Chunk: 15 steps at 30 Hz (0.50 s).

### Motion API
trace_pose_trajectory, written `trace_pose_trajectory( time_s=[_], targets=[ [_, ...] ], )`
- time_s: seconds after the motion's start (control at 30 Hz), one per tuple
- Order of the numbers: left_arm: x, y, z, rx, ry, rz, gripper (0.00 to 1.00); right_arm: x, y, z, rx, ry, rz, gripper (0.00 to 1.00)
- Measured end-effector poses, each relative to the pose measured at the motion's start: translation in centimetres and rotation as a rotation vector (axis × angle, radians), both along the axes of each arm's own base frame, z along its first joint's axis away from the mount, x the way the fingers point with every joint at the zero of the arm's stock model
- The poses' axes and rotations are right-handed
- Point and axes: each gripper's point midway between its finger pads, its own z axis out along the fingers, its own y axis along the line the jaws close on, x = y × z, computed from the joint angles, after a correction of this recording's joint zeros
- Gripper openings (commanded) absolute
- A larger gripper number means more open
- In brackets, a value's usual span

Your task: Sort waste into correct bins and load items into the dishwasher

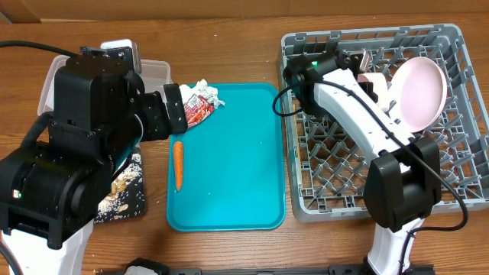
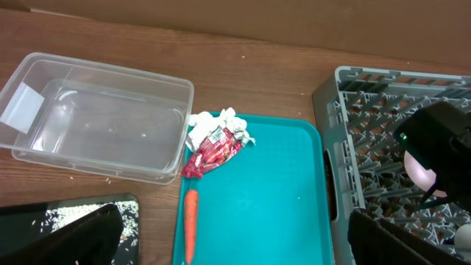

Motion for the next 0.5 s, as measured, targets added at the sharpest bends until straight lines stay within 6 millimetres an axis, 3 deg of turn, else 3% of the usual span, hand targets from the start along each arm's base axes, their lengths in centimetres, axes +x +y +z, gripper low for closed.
trace_pose_trajectory(
  time_s=[0.23, 0.5],
  targets=[
    [0.0, 0.0, 0.0, 0.000, -0.001, 0.000, 1.00, -0.6, -1.0, 1.7, -0.096, -0.012, -0.005, 0.04],
    [0.0, 0.0, 0.0, -0.001, -0.002, 0.000, 1.00, -0.1, -0.5, 1.2, -0.058, -0.066, -0.018, 0.04]
  ],
)
